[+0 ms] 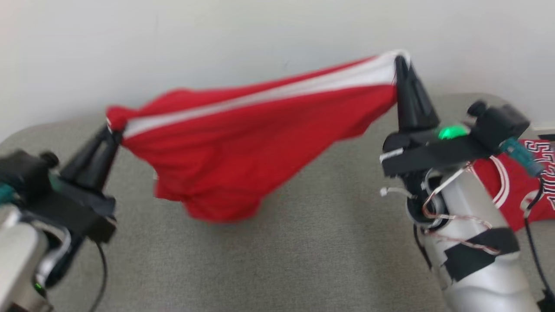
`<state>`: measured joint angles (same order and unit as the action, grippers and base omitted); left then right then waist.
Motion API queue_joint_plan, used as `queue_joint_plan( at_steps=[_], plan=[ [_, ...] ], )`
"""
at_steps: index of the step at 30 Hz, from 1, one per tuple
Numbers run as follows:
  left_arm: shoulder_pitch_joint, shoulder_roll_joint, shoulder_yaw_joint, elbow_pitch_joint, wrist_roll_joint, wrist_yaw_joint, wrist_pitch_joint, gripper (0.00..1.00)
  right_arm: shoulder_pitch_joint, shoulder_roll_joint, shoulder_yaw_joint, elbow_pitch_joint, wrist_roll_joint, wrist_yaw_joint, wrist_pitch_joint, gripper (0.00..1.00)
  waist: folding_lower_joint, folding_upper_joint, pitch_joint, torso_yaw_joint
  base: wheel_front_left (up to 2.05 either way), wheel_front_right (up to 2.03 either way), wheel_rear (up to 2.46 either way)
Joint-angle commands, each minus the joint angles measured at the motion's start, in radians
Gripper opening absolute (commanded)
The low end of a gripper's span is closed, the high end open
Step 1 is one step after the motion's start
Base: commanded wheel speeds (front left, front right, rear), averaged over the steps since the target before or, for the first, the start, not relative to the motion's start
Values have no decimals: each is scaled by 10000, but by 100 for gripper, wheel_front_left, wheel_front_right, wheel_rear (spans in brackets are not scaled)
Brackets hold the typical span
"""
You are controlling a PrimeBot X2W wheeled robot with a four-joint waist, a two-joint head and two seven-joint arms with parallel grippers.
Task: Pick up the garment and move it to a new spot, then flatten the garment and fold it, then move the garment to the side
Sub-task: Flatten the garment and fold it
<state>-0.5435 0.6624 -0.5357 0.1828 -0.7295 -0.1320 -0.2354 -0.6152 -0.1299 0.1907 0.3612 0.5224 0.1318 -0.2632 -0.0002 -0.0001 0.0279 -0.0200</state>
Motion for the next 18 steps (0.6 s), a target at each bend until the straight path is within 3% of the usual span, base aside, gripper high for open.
queue_joint_plan(
  at_steps=[1,8,14,18],
  plan=[
    [-566,453,-29,-168,4,31,199,0,-398,-224,-26,-235,197,-28,-11,0,2,1,-485,-369,0,0,0],
    [-2438,1001,-4,-525,-151,32,1063,0,-1671,-760,401,-608,514,-28,47,0,2,1,-488,-466,0,0,0],
    [-3268,750,-182,-319,-296,89,1896,0,-2260,-992,654,-369,700,-28,591,0,2,1,170,-487,0,0,0],
    [-3827,316,-527,242,-207,185,2582,0,-2845,-1197,823,136,722,-28,948,0,2,1,1294,-453,0,0,0]
  ],
)
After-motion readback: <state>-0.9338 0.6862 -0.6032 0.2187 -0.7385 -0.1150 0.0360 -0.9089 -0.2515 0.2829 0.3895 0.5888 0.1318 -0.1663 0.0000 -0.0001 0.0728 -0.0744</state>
